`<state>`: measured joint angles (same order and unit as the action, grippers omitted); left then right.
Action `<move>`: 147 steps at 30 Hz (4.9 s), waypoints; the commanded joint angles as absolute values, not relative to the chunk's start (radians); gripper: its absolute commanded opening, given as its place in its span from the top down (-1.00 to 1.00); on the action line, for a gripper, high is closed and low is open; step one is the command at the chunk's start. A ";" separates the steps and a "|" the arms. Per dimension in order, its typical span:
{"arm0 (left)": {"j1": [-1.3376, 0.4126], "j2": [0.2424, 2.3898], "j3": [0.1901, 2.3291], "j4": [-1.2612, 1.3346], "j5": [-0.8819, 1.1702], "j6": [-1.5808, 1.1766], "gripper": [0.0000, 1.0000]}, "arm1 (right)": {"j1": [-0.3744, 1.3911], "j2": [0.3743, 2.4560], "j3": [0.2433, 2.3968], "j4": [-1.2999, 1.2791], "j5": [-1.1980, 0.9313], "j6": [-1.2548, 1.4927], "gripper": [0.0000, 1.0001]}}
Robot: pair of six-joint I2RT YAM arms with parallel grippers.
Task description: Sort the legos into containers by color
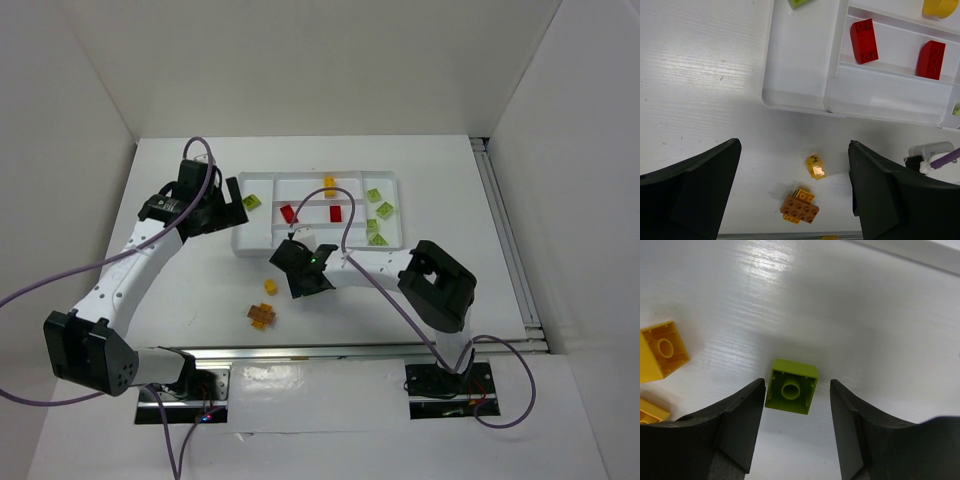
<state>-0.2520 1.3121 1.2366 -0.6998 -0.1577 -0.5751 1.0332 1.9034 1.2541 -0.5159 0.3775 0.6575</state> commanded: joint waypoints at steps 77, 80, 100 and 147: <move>0.078 1.249 1.115 -0.762 -0.080 -0.583 -0.87 | 1.046 2.025 1.405 -0.215 0.114 0.304 -0.23; 0.078 1.249 1.115 -0.753 -0.071 -0.583 -0.87 | 1.046 2.016 1.416 -0.215 0.144 0.304 0.28; 0.008 1.298 1.135 -0.733 -0.020 -0.572 -0.83 | 0.638 1.991 1.648 -0.236 0.273 0.281 0.66; -0.020 1.333 1.261 -0.847 -0.117 -0.609 -0.83 | 1.175 1.822 1.293 -0.170 0.072 0.109 -0.54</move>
